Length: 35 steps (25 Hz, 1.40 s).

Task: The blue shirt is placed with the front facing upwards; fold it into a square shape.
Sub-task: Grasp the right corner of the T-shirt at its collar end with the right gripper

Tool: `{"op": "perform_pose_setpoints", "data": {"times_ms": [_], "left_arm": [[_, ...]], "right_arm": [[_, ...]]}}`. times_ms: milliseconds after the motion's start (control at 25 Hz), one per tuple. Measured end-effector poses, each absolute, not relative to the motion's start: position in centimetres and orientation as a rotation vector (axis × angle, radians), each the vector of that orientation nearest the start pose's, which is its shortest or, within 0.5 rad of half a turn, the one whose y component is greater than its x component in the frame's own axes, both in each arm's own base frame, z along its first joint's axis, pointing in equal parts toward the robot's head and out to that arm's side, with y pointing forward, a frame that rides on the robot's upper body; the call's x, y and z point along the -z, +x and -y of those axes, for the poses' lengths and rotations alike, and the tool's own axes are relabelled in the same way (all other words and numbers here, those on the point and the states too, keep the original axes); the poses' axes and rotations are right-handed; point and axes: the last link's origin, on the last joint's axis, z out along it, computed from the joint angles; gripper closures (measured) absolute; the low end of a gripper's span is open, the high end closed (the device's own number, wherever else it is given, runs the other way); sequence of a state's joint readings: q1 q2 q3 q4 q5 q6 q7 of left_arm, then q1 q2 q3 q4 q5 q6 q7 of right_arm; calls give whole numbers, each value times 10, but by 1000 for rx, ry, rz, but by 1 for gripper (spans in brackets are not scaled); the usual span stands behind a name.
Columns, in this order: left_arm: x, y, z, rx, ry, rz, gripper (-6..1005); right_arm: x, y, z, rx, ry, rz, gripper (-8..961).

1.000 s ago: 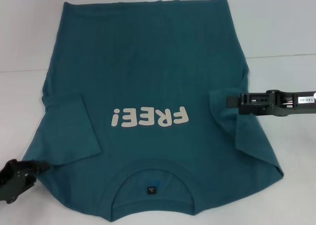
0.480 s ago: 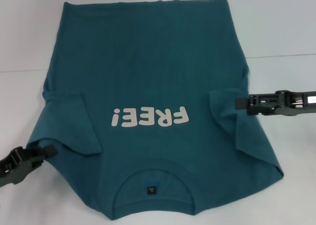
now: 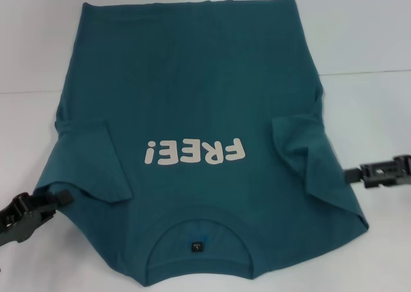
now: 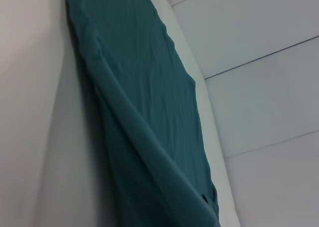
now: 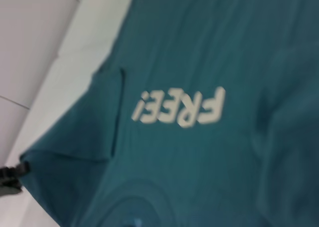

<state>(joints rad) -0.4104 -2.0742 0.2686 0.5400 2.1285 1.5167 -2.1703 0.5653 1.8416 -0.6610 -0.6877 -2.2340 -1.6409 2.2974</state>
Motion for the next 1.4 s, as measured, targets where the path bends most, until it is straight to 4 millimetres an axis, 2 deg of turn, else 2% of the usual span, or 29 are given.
{"op": "perform_pose_setpoints", "data": {"times_ms": [120,360,480,760,1400], "left_arm": [[-19,-341,-290,-1235,2139,-2296,957],[-18,-342,-291,-1238,2115,-2322,956],[-18,-343,-291,-1239,2108,-2329,956],[-17,-344,-292,-1241,2102,-2342,956],[-17,-345,-291,-1243,2098,-2350,956]], "right_arm": [[-99,317,-336,-341,-2327,-1774,37],[-108,330,-326,-395,-2239,-1831,37],[-107,335,-323,-345,-2223,-1864,37],[-97,340,-325,-259,-2159,-1928,37],[-75,335,-336,-79,-2233,-1818,38]]}}
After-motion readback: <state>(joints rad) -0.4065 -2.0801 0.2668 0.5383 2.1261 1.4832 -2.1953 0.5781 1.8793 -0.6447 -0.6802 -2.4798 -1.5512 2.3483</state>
